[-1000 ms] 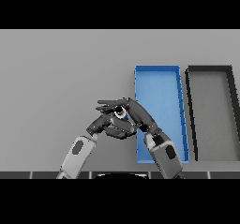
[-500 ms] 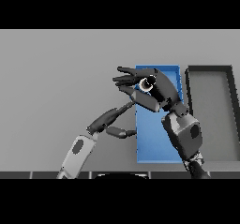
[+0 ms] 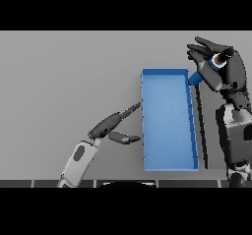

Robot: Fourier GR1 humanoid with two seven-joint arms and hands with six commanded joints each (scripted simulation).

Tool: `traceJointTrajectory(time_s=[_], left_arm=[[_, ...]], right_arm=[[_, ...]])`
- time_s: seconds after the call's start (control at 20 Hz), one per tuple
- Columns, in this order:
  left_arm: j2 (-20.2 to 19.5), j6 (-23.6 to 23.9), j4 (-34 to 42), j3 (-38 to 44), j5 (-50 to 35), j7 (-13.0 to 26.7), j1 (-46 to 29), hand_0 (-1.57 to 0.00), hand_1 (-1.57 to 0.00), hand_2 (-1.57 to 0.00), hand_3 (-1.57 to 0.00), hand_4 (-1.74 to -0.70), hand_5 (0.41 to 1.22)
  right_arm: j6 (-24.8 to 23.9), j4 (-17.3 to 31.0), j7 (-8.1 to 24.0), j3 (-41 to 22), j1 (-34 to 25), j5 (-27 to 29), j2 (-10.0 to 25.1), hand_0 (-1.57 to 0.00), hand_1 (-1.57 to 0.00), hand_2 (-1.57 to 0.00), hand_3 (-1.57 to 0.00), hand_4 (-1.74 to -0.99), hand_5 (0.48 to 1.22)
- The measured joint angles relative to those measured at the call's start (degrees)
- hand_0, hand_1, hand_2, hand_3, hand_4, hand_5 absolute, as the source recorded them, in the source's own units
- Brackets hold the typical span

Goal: Pick up the blue pipe and place it into the blue bin.

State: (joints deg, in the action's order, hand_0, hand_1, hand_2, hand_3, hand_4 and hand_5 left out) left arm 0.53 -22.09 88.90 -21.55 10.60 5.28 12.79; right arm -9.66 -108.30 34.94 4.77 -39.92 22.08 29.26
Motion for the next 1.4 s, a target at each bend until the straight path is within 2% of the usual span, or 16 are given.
traceJointTrajectory(time_s=[0.2,0.25,0.45,0.5,0.6,0.8,0.85,1.0,1.05,1.1,1.2,1.25,1.3,1.4], left_arm=[[0.10,-0.05,0.62,-0.65,0.04,-1.23,-0.54,0.00,0.00,0.00,0.00,-0.87,0.419],[0.22,-0.05,0.67,-0.74,0.10,-0.23,-0.31,0.00,0.00,0.00,0.00,-0.87,0.420],[0.18,-0.20,1.86,-1.07,-0.67,-0.89,-2.23,0.00,0.00,0.00,0.00,-0.88,0.423],[0.54,0.15,1.78,-1.05,-0.53,0.31,-1.83,0.00,0.00,0.00,0.00,-0.88,0.425],[0.20,-0.17,1.83,-0.99,-0.78,0.52,-2.07,0.00,0.00,0.00,0.00,-0.88,0.428],[0.70,0.06,2.02,-1.47,-0.54,0.99,-1.80,0.00,0.00,0.00,0.00,-0.89,0.422],[0.15,0.13,2.09,-1.32,-0.30,0.82,-2.20,0.00,0.00,0.00,0.00,-0.89,0.420],[-0.02,-0.19,3.11,-1.75,-0.42,0.79,-2.43,0.00,0.00,0.00,0.00,-0.88,0.421],[-0.30,-0.19,3.16,-1.54,-0.42,1.15,-2.51,0.00,0.00,0.00,0.00,-0.88,0.421],[-0.16,-0.19,2.80,-1.64,-0.26,1.45,-2.48,0.00,0.00,0.00,0.00,-0.88,0.421],[0.12,0.04,2.69,-1.88,0.06,1.48,-2.42,0.00,0.00,0.00,0.00,-0.88,0.422],[0.22,-0.02,2.54,-1.90,0.07,1.68,-2.15,0.00,0.00,0.00,0.00,-0.88,0.425],[0.23,-0.02,2.54,-1.90,0.07,1.66,-2.15,0.00,0.00,0.00,0.00,-0.88,0.427],[0.11,-0.04,2.59,-1.80,0.00,1.51,-2.20,0.00,0.00,0.00,0.00,-0.88,0.430]], right_arm=[[-1.75,-3.62,0.00,2.10,12.45,1.17,-0.05,-1.57,-1.57,-1.57,-1.57,-1.741,1.221],[-2.26,-3.86,0.00,1.95,14.53,1.54,0.41,-1.57,-1.57,-1.57,-1.57,-1.741,1.221],[-4.56,-7.44,0.00,0.04,26.66,1.21,-0.85,-1.57,-1.57,-1.57,-1.57,-1.741,1.221],[-5.90,-8.13,0.00,-0.97,29.29,0.78,-1.66,-1.57,-1.57,-1.57,-1.57,-1.741,1.221],[-10.18,-9.83,-0.01,-3.28,34.53,1.31,-0.65,-1.57,-1.57,-1.57,-1.57,-1.741,1.221],[-21.21,-9.91,0.00,-11.14,40.91,1.23,4.79,-1.57,-1.57,-1.57,-1.52,-1.741,1.221],[-23.69,-9.50,-0.03,-12.81,41.72,1.92,5.52,-1.57,-1.57,-1.57,-1.26,-1.741,1.221],[-30.63,-7.72,0.00,-19.63,43.13,3.98,11.16,-1.57,-1.57,-1.57,-0.91,-1.741,1.221],[-32.95,-6.28,-0.02,-22.04,42.27,4.95,12.61,-1.57,-1.55,-1.57,-0.85,-1.741,1.221],[-35.76,-4.78,-0.10,-24.70,41.04,7.26,14.79,-1.46,-1.34,-1.34,-0.79,-1.678,1.221],[-36.55,-3.64,-0.08,-27.03,40.43,9.31,16.57,-0.94,-0.85,-0.86,-0.50,-1.503,1.221],[-37.34,-2.63,0.02,-28.32,39.74,11.79,18.72,-0.75,-0.68,-0.68,-0.40,-1.413,1.221],[-36.20,-2.66,0.03,-28.33,39.77,11.49,18.72,-0.60,-0.55,-0.55,-0.32,-1.337,1.221],[-34.98,-1.85,0.04,-31.27,38.56,13.80,21.44,-0.38,-0.35,-0.35,-0.21,-1.219,1.137]])
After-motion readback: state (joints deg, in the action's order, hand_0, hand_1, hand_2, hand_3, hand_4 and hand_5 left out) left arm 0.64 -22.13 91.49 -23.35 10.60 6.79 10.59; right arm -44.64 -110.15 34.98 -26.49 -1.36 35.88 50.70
